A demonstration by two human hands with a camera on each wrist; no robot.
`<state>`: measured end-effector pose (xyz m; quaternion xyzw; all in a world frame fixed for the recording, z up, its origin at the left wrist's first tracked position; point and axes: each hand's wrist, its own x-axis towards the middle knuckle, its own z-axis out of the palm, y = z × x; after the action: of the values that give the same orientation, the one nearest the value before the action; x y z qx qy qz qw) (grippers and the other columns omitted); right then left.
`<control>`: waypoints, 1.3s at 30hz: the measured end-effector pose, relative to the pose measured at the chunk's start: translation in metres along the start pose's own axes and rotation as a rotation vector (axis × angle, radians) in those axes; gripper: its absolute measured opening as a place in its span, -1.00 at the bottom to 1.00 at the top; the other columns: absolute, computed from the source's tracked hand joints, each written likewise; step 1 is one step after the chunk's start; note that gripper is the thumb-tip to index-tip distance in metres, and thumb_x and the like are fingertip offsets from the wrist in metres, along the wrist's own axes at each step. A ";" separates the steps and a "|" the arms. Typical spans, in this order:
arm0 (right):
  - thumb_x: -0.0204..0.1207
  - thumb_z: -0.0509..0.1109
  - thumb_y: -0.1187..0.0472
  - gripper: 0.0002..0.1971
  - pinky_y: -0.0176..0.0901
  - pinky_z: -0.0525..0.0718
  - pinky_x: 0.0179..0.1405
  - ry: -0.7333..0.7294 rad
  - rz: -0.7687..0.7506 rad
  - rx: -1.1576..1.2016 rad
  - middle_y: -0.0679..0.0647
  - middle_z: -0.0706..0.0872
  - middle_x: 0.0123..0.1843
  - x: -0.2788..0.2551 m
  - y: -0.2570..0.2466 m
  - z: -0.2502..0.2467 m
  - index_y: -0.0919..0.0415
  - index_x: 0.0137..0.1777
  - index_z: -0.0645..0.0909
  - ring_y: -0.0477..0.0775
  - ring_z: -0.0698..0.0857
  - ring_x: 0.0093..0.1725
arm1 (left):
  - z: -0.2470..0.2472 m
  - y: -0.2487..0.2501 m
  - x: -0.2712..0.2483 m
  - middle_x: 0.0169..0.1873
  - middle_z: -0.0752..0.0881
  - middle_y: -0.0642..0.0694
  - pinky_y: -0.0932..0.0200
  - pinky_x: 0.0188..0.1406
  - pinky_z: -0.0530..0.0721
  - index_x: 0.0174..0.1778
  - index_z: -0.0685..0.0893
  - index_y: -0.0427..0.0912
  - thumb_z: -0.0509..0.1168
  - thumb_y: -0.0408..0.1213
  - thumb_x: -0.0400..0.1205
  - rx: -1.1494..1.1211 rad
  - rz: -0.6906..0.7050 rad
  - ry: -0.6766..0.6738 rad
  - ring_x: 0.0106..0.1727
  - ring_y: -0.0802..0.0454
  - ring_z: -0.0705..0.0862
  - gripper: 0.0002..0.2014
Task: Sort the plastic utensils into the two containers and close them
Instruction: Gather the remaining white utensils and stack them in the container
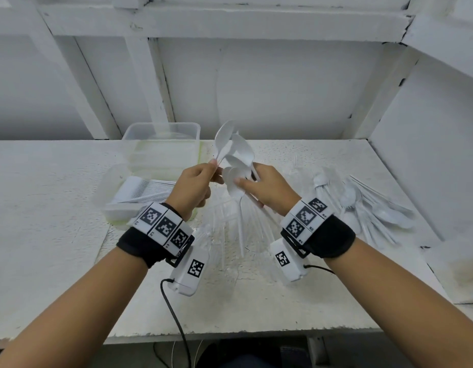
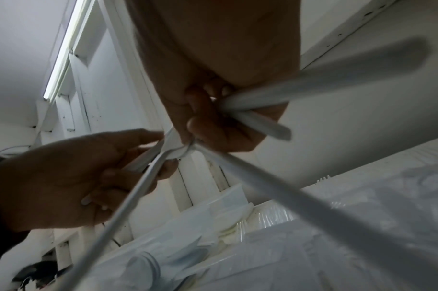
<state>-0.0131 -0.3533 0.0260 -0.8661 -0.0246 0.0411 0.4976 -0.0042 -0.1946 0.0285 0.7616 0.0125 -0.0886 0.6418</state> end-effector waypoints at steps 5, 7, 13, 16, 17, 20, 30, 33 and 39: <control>0.59 0.33 0.21 -0.88 -0.28 0.63 -0.54 0.123 0.086 0.275 0.00 0.44 -0.39 -0.002 0.002 -0.015 0.17 -0.18 0.55 -0.14 0.45 -0.47 | 0.000 -0.006 -0.001 -0.45 0.60 0.00 0.33 -0.61 0.29 0.01 0.62 -0.15 0.07 -0.17 0.74 0.204 0.079 0.076 -0.60 0.23 0.38 -0.76; 0.58 0.34 0.22 -0.83 -0.27 0.61 -0.55 0.148 0.079 0.326 -0.01 0.40 -0.44 0.000 -0.002 -0.018 0.15 -0.26 0.53 -0.19 0.41 -0.58 | 0.002 -0.009 -0.003 -0.46 0.61 0.00 0.29 -0.55 0.28 0.04 0.61 -0.18 0.10 -0.20 0.72 0.235 0.104 0.070 -0.65 0.28 0.39 -0.80; 0.55 0.36 0.29 -0.92 -0.26 0.66 -0.49 0.210 0.096 0.497 0.01 0.43 -0.44 0.007 -0.008 -0.012 0.17 -0.18 0.57 -0.22 0.45 -0.66 | 0.004 -0.013 -0.005 -0.45 0.64 -0.01 0.27 -0.44 0.35 -0.02 0.62 -0.26 0.22 -0.24 0.67 0.169 0.154 0.050 -0.63 0.35 0.45 -0.84; 0.54 0.37 0.33 -0.87 -0.19 0.74 -0.38 0.259 0.132 0.578 0.04 0.55 -0.37 0.009 -0.007 -0.003 0.31 0.05 0.60 -0.19 0.61 -0.51 | 0.004 -0.013 -0.011 -0.46 0.65 0.02 0.28 -0.41 0.40 -0.02 0.65 -0.25 0.22 -0.22 0.67 0.192 0.201 0.032 -0.58 0.32 0.44 -0.82; 0.54 0.38 0.33 -0.84 -0.16 0.76 -0.34 0.266 0.143 0.591 0.05 0.57 -0.36 0.010 -0.006 0.000 0.34 0.08 0.60 -0.17 0.62 -0.47 | 0.004 -0.014 -0.012 -0.46 0.65 0.04 0.28 -0.42 0.40 -0.02 0.66 -0.24 0.22 -0.21 0.68 0.214 0.214 0.020 -0.57 0.31 0.44 -0.81; 0.54 0.37 0.33 -0.86 -0.12 0.78 -0.29 0.260 0.158 0.598 0.08 0.54 -0.38 0.010 -0.006 0.005 0.38 0.05 0.60 -0.14 0.58 -0.46 | 0.003 -0.014 -0.017 -0.43 0.63 0.07 0.28 -0.42 0.39 -0.12 0.66 -0.20 0.16 -0.18 0.70 0.256 0.229 0.000 -0.50 0.24 0.44 -0.77; 0.58 0.34 0.24 -0.87 -0.25 0.64 -0.43 0.238 0.067 0.510 0.04 0.36 -0.46 0.004 -0.010 0.005 0.24 -0.18 0.52 -0.15 0.39 -0.61 | 0.000 -0.012 -0.029 -0.18 0.71 -0.22 0.04 -0.03 0.71 0.08 0.57 -0.28 -0.05 -0.34 0.71 -0.048 -0.096 -0.165 -0.18 -0.04 0.70 -0.72; 0.58 0.34 0.22 -0.81 -0.26 0.53 -0.51 0.240 0.008 0.394 0.04 0.37 -0.44 0.000 -0.010 0.008 0.18 -0.25 0.46 -0.07 0.38 -0.53 | 0.002 -0.010 -0.032 -0.21 0.76 -0.32 -0.05 -0.12 0.77 0.23 0.49 -0.30 -0.08 -0.28 0.73 -0.147 -0.209 -0.260 -0.23 -0.18 0.76 -0.69; 0.59 0.32 0.19 -0.87 -0.33 0.58 -0.56 0.223 -0.026 0.330 0.00 0.41 -0.34 -0.004 -0.007 0.010 0.03 -0.18 0.47 -0.10 0.44 -0.41 | 0.006 -0.011 -0.037 -0.54 0.60 -0.16 0.20 -0.60 0.55 0.25 0.50 -0.06 -0.11 -0.17 0.73 -0.047 -0.184 -0.314 -0.65 -0.02 0.49 -0.67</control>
<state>-0.0184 -0.3415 0.0269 -0.7716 0.0263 -0.0580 0.6329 -0.0428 -0.1955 0.0225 0.7188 -0.0161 -0.2647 0.6427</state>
